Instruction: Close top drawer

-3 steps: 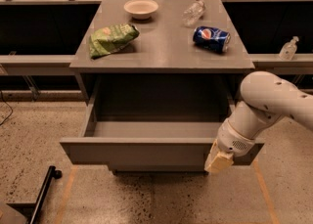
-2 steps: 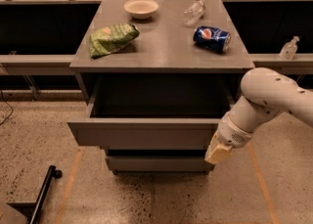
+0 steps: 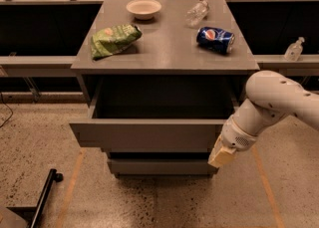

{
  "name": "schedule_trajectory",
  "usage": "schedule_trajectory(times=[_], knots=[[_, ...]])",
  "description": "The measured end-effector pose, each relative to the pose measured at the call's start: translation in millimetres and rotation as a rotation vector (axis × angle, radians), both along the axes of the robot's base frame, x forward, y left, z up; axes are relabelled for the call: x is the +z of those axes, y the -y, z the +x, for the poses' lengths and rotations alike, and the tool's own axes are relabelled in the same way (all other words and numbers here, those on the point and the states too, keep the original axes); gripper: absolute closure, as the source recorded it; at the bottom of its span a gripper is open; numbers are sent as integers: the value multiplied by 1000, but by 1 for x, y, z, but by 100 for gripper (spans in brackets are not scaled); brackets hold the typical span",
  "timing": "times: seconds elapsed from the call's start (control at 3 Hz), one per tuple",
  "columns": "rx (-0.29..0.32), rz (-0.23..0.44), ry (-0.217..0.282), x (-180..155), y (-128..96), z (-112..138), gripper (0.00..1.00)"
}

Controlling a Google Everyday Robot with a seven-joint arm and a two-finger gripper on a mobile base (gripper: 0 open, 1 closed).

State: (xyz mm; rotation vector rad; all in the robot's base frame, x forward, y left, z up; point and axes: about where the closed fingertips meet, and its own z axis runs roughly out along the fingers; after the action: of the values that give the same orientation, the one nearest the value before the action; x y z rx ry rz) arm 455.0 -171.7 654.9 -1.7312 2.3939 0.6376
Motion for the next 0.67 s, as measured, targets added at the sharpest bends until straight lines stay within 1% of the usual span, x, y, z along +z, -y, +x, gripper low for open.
schedule_trajectory(times=[0.33,0.67], knots=[[-11,8,52,-6,3,26,100],[-13,0,95,-12,14,70,100]])
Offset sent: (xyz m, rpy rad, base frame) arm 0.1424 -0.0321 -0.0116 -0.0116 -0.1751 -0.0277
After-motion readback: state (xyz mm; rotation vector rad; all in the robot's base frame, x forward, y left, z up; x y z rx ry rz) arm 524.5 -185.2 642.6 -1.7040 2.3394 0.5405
